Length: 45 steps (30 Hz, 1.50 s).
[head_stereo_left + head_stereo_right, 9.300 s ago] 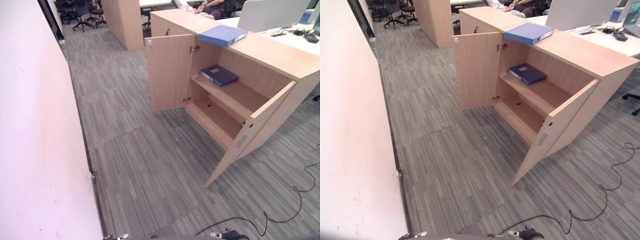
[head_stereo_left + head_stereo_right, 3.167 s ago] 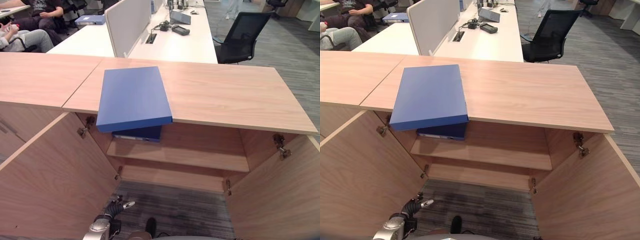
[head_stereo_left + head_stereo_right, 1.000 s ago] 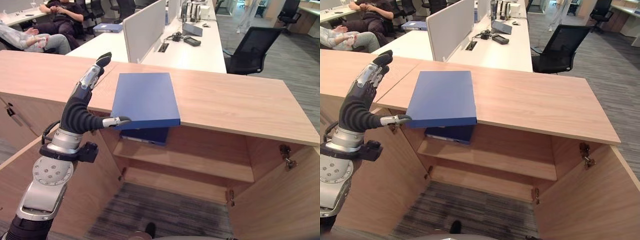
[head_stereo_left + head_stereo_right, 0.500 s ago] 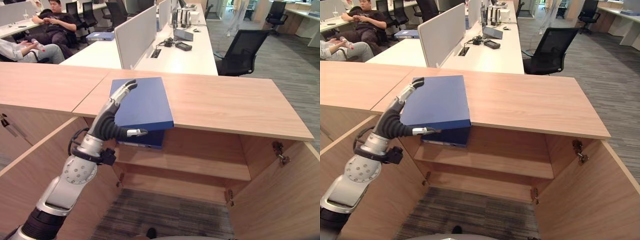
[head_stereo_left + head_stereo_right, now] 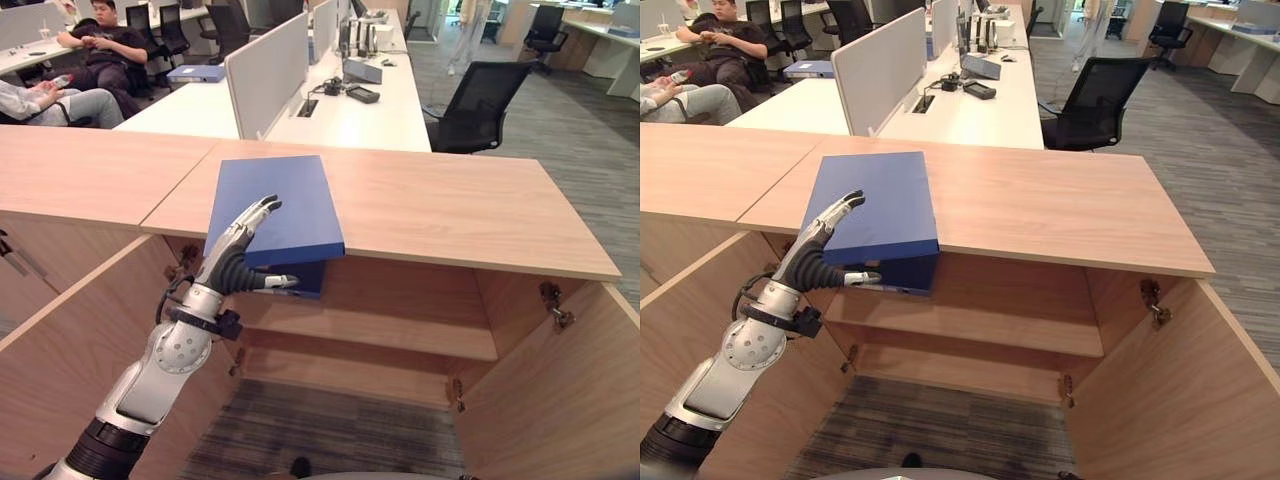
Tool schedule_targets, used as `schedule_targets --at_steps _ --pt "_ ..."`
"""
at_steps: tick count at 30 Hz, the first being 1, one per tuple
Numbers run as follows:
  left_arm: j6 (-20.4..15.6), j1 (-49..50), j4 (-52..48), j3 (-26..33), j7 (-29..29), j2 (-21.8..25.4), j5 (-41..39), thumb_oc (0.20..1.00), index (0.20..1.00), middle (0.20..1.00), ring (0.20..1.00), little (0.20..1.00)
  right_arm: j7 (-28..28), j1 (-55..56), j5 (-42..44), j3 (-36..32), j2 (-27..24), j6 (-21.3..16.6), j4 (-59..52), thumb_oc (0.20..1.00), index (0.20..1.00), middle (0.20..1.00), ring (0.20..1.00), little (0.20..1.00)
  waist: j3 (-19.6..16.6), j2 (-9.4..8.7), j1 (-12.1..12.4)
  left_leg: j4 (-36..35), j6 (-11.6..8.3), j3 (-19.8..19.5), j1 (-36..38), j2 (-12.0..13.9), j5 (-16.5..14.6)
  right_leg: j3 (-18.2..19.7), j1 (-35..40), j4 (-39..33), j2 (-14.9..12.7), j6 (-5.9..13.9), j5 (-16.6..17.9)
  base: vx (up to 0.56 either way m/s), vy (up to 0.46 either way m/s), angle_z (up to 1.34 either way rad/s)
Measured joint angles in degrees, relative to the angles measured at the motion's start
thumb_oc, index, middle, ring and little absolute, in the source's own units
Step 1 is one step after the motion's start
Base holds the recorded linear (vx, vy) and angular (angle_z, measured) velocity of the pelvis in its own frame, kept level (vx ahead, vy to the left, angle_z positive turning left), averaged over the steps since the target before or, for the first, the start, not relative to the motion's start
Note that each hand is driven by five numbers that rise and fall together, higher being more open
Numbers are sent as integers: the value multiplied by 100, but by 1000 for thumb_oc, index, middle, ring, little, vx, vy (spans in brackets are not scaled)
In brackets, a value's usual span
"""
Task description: Put the empty folder in the office cabinet
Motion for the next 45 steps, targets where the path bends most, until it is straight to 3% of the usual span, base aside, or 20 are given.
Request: schedule_targets --at_steps 4,16,23,28,37,45 --pt "41 -68 330 -177 238 241 988 1000 1000 1000 1000 1000 -8 -1 -10 2 1 -4 1 1000 1000 1000 1000 1000 -8 -7 -10 0 1 5 2 3 1 2 -1 0 0 0 0 0 0 0" --pt "293 -459 707 -217 624 620 2891 1000 1000 1000 1000 1000 -7 6 -19 131 -1 -13 10 1000 1000 1000 1000 1000 -111 -5 -118 -1 -2 40 5 10 -2 28 -10 -1 -3 0 0 0 0 0" --pt "396 -512 1004 -441 729 609 3324 1000 1000 1000 1000 1000 -8 10 -23 129 -1 -15 14 1000 1000 1000 1000 1000 -112 2 -143 -1 1 81 5 13 -3 74 -27 -1 -10 0 0 3 0 -2" --pt "536 -575 1398 -487 795 359 3337 1000 1000 1000 1000 1000 -10 2 -61 123 -5 -18 15 1000 1000 1000 1000 1000 -120 30 -144 -1 4 95 7 15 -5 82 -30 -1 -12 0 2 0 0 0" --pt "645 -585 1594 -663 786 319 3343 1000 1000 1000 1000 1000 -21 18 -61 117 -6 -26 20 1000 1000 1000 1000 1000 -120 28 -166 -1 5 135 21 23 -7 136 -33 -1 -11 0 2 1 -1 -1" --pt "995 -861 2075 -851 1001 128 3605 1000 1000 1000 1000 1000 -94 15 -232 144 -5 -23 26 1000 1000 1000 1000 1000 -121 25 -168 -1 6 147 28 28 -7 145 -33 -1 -12 4 4 0 0 0"
